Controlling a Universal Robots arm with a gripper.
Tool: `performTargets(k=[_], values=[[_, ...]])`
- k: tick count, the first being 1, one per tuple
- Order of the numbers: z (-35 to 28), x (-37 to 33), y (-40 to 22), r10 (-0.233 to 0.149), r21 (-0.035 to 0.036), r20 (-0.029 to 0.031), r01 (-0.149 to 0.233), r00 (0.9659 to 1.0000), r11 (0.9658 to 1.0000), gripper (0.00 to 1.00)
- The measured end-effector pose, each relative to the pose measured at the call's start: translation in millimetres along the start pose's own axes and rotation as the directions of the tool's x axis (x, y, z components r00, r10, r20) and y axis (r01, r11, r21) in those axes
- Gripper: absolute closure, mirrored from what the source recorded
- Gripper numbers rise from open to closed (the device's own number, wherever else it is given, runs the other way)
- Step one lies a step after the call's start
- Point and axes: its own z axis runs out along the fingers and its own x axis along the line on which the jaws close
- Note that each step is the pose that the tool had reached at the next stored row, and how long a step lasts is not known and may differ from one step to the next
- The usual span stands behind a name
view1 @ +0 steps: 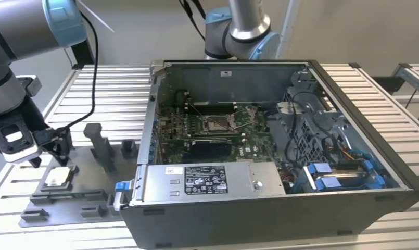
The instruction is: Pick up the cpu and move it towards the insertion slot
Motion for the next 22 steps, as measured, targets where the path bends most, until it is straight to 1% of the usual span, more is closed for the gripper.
performTargets(k=[12, 15, 22], values=[[17.7, 1.1, -11.0, -0.006, -0.0085, 0.0000, 0.006, 1.0000, 0.9999, 0.00], [21.5, 1.3, -11.6, -0.007, -0.0096, 0.0000, 0.007, 1.0000, 0.9999, 0.00], [28.0, 1.7, -12.0, -0.008, -0.0102, 0.0004, 0.008, 1.0000, 0.9999, 0.00]])
